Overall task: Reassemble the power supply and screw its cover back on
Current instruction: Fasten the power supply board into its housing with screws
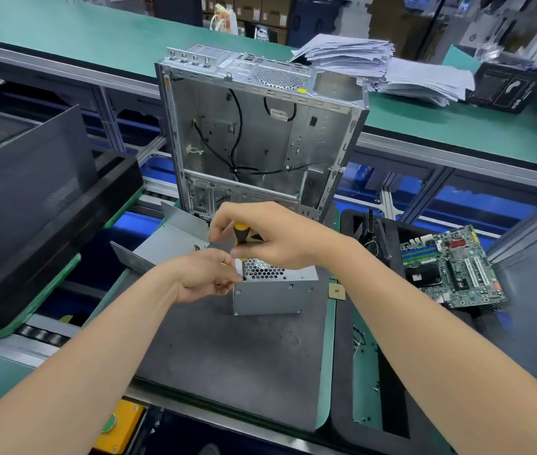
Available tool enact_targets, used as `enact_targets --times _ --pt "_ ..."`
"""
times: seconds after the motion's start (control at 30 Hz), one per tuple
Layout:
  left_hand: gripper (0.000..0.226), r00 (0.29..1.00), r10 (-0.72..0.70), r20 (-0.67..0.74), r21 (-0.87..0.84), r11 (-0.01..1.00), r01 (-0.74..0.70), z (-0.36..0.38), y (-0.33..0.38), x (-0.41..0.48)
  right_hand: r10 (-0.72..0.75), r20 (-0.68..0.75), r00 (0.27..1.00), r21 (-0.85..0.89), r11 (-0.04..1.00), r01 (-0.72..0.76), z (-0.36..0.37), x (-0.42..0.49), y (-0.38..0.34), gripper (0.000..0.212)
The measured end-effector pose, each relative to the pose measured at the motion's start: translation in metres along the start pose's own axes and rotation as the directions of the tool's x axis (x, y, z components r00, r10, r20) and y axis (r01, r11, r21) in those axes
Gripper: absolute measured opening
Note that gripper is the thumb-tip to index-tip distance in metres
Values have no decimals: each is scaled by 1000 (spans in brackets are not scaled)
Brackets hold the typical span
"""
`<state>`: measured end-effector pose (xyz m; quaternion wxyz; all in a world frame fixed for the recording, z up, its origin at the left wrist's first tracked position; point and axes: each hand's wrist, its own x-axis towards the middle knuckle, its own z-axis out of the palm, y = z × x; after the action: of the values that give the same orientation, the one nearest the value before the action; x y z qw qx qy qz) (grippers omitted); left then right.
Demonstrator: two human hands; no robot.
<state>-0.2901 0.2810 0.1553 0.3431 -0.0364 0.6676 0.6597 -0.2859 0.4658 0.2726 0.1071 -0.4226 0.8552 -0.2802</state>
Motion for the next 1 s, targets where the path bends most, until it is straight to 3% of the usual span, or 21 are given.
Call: enact_targets --times 0.1,0.17,0.37,0.53,0.6,0.67,0.73,0.8,0.87,1.0 --pt "29 999 31 14 8 999 -31 -4 -3 1 -26 139 990 103 995 12 -7 -2 -2 35" --pt "31 1000 28 11 10 1000 -28 -5 -3 2 -5 134 991 109 994 -10 -7 -1 0 35" --pt "29 1000 -2 14 43 999 2 -4 -1 5 136 -151 979 34 991 -132 2 4 5 16" --pt "20 1000 -24 -5 39 999 24 -3 1 3 275 -408 870 17 956 -294 20 9 1 23" --pt "19 1000 -28 -6 44 999 28 -2 1 3 237 -359 903 23 969 -245 18 7 0 17" --pt "23 1000 -24 -8 54 998 24 -3 2 2 142 -179 974 90 988 -128 9 3 0 9" --pt "31 1000 -13 -7 53 999 13 -3 2 2 23 28 999 237 971 -29 1 -3 0 23" --pt "34 1000 -6 10 35 999 6 -3 1 2 -57 117 992 343 939 13 -5 -6 1 28" --pt "34 1000 -8 17 25 1000 8 -4 1 2 -55 103 993 314 949 20 -7 -6 4 22" --pt "36 1000 -29 -2 27 999 29 -1 2 4 76 -97 992 209 976 -55 -1 -6 10 21"
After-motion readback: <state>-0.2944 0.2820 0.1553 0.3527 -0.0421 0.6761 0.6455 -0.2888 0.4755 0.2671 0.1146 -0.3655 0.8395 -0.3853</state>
